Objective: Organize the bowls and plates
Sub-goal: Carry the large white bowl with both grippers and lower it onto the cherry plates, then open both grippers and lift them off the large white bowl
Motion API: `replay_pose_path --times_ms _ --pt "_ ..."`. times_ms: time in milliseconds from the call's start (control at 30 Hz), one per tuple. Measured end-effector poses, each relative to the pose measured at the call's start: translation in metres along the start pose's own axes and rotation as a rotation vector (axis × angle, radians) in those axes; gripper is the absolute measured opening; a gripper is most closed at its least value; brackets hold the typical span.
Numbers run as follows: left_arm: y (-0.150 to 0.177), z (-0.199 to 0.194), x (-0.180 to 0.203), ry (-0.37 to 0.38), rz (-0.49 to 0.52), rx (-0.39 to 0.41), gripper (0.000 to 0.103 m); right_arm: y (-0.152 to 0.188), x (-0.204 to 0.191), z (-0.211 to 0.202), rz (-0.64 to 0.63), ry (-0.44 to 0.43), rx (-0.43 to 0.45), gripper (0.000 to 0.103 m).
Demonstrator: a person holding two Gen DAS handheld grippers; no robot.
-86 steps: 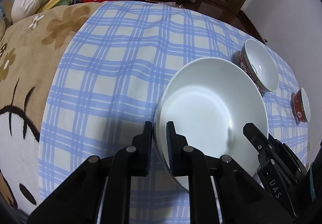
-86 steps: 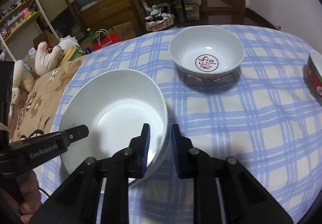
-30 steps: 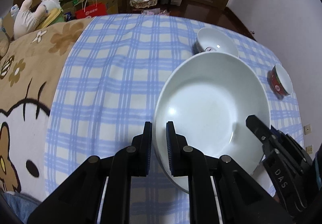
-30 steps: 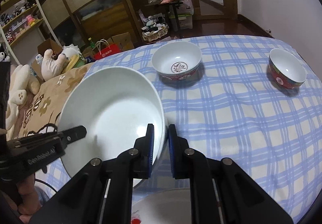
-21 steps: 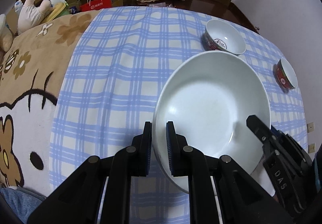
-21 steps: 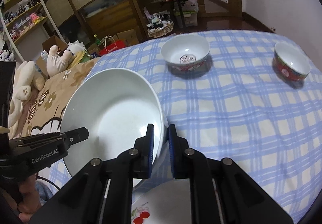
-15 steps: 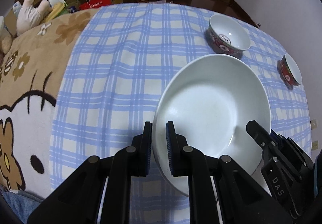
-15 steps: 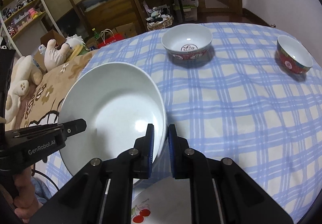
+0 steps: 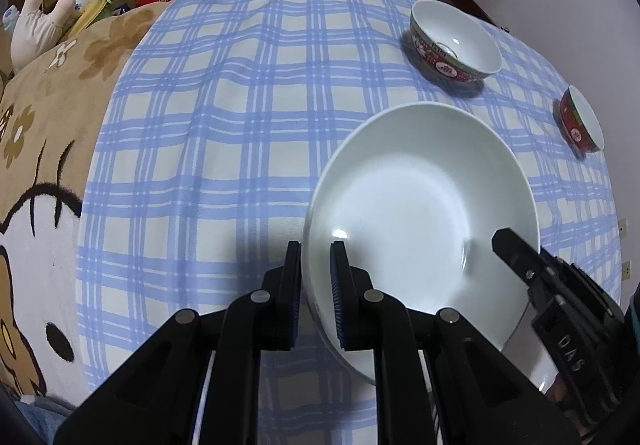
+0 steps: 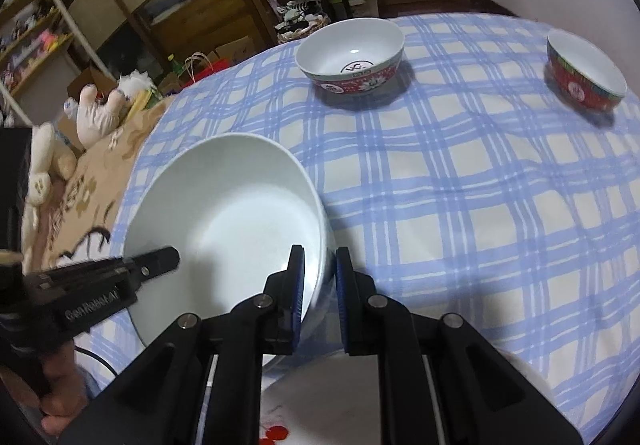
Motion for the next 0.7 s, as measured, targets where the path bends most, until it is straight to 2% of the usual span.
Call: replay_pose_path --times_ms 233,400,567,667,700 --pt "-0.002 -0.001 -0.003 0.02 -0.01 -0.001 0.013 0.0 -0.004 0.0 -0.03 0.006 -0.01 0.017" --pt "-0.013 -0.017 -0.002 -0.004 0.022 0.094 0.016 -0.003 -0.006 -0.004 -0.051 0.001 0.006 0.019" --pt "-0.019 -0.024 -0.001 -0.022 0.068 0.1 0.018 -0.019 0.002 -0.018 -0.071 0.015 0.054 0.02" --pt "-0.03 -0.033 0.003 -0.033 0.106 0.13 0.023 -0.04 0.011 -0.03 -0.062 0.009 0.087 0.02" --pt "-0.036 -0.037 0.006 -0.007 0.103 0.16 0.025 -0.047 0.014 -0.033 -0.06 0.0 0.09 0.02"
Point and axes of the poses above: each gripper's, at about its wrist camera, not at the fingertips, and z roughly the way its jaws point, x to its right, y to its underside, the point moved 6 cm from there along z, roughly the way its jaws point, and after that the axes turned 8 degrees about x, right-handed, at the moved point
